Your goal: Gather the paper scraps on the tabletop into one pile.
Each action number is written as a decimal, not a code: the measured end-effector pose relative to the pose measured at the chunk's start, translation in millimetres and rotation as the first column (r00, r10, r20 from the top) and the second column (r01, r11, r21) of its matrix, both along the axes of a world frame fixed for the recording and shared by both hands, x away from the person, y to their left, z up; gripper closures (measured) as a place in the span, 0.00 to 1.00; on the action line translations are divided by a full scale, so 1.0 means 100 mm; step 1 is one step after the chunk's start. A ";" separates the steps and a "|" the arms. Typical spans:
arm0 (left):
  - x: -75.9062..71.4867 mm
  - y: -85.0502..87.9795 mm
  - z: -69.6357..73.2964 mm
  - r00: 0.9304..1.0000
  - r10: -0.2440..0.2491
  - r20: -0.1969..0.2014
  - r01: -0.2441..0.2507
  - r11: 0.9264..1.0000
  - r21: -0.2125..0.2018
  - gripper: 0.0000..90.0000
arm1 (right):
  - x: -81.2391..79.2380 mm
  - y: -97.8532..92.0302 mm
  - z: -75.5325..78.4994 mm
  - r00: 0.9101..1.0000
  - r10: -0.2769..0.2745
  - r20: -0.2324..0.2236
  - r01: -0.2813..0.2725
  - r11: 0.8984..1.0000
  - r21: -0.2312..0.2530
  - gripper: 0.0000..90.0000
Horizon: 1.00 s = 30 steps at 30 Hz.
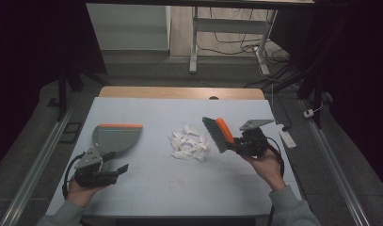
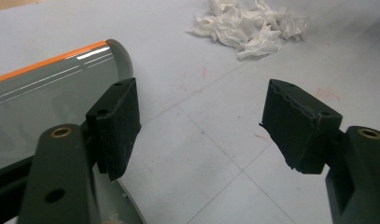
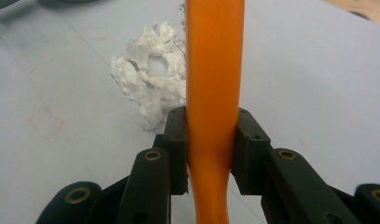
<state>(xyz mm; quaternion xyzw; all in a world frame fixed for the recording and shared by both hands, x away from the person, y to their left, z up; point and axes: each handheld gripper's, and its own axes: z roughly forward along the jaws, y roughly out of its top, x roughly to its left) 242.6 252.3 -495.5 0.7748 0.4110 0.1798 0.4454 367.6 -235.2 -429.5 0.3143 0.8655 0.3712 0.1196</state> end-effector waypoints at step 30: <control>0.01 -0.08 0.00 1.000 -0.020 0.004 0.020 1.000 0.015 0.31 | -0.56 -0.79 -0.43 0.985 -0.153 0.083 0.146 0.986 0.086 0.77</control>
